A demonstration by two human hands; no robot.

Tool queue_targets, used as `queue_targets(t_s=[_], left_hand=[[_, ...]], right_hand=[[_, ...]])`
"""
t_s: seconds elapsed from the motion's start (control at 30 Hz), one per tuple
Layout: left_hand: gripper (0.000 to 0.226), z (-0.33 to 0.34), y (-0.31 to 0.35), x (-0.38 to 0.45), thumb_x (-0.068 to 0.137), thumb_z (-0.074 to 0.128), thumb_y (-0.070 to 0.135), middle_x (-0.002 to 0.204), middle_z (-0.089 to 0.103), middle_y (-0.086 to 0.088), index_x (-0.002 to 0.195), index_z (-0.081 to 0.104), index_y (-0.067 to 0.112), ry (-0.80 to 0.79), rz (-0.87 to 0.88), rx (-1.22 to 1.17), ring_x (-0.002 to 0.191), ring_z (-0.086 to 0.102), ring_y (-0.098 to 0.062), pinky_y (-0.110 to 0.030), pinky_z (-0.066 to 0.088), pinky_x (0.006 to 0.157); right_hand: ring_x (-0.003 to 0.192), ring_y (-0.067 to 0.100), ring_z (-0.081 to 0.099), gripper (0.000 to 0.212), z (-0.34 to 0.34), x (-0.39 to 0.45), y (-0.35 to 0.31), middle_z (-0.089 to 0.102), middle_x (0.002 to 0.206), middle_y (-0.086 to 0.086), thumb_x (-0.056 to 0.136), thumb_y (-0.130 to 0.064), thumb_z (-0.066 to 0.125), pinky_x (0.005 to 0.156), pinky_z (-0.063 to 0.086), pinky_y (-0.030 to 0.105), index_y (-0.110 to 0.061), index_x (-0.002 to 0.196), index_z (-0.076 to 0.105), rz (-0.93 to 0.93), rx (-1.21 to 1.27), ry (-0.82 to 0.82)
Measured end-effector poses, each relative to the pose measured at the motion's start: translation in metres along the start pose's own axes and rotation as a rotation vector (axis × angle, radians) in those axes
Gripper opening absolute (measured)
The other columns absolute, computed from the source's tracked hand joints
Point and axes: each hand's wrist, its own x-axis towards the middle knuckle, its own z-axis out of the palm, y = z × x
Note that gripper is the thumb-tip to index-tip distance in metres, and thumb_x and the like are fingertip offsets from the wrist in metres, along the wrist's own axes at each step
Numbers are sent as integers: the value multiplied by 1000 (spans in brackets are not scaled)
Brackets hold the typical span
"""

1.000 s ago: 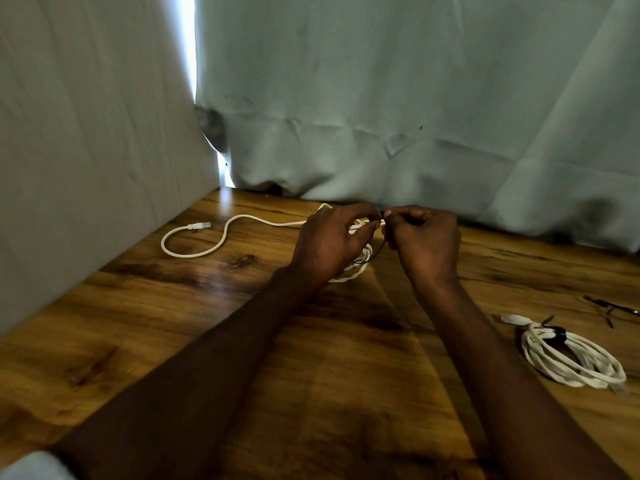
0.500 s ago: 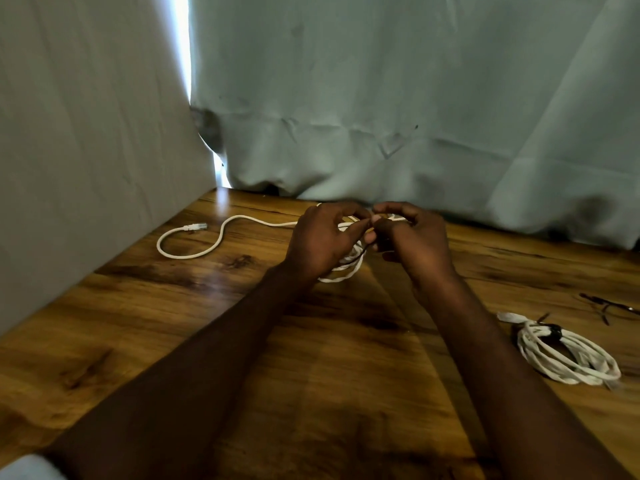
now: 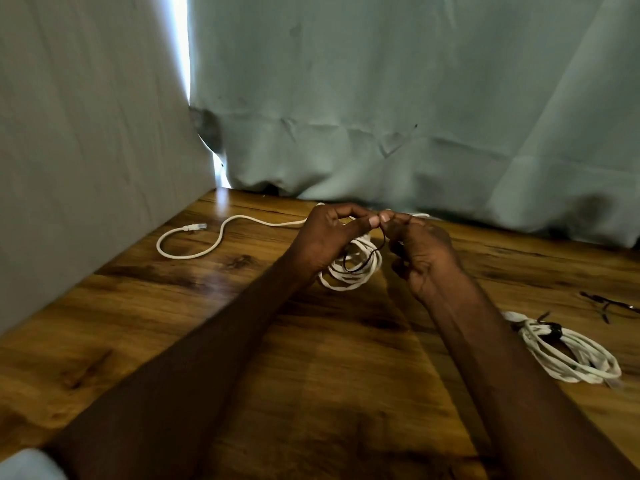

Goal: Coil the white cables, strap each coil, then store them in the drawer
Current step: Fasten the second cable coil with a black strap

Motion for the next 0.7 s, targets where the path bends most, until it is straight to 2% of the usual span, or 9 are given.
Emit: queue_targets(t_s=[0.07,0.17,0.27,0.3,0.37,0.47,0.57,0.63,0.7], left_hand=[[25,1,-1,0,88,79,28,100,66,-40,100,75,7,-15,-42,-45,80,59,-37,-46,44,72],[26,-3,-2,2,89,78,28,97,65,-41,99,72,5,-17,-96,-47,77,58,-37,-46,43,70],[21,-8,-2,3,96,70,20,67,64,-15,96,70,-1,12,-112,-72,55,52,-20,-25,42,56],[20,-7,0,2,98,67,19,63,60,-9,95,71,0,15,-110,-77,51,48,-15,-23,38,52],[22,-5,0,1,101,63,20,62,58,-6,94,70,0,26,-117,-87,49,48,-12,-21,38,51],[31,-6,-1,2,101,64,29,69,61,-11,97,70,-1,92,-163,-146,58,54,-21,-26,44,60],[34,-12,-1,6,99,64,38,79,66,-14,96,74,6,221,-200,-189,67,59,-24,-33,53,70],[35,-14,-1,8,97,66,44,85,61,-19,93,73,11,283,-228,-213,72,55,-27,-31,53,65],[42,-12,-4,8,94,66,50,80,61,-18,93,71,8,326,-245,-222,62,51,-22,-27,47,54]], right_hand=[[62,10,47,10,1,0,-2,62,55,-13,90,-16,76,55,29,24,-20,80,75,-31,29,24],[71,7,63,13,-6,7,-14,67,66,-15,96,-24,68,68,38,28,-24,83,68,-71,300,22],[63,7,64,16,-21,12,-30,65,66,-8,97,-21,58,69,52,28,-24,81,56,-111,807,-141],[57,8,61,17,-24,12,-33,61,62,-6,96,-16,57,66,55,27,-20,79,55,-134,939,-178],[48,8,53,16,-25,13,-32,52,57,-3,89,-8,57,55,52,23,-16,76,53,-130,1032,-195],[38,6,38,25,-19,18,-22,42,62,0,82,6,42,41,36,15,-17,73,46,-3,842,-117],[41,7,35,30,-7,15,-10,42,67,2,94,5,35,40,29,17,-17,79,49,52,352,-41],[51,13,43,23,7,12,3,51,72,6,99,-1,40,43,32,22,-15,86,54,5,15,-31],[64,21,53,17,20,9,19,61,79,8,99,-5,47,55,39,28,-13,88,58,-191,-310,-27]])
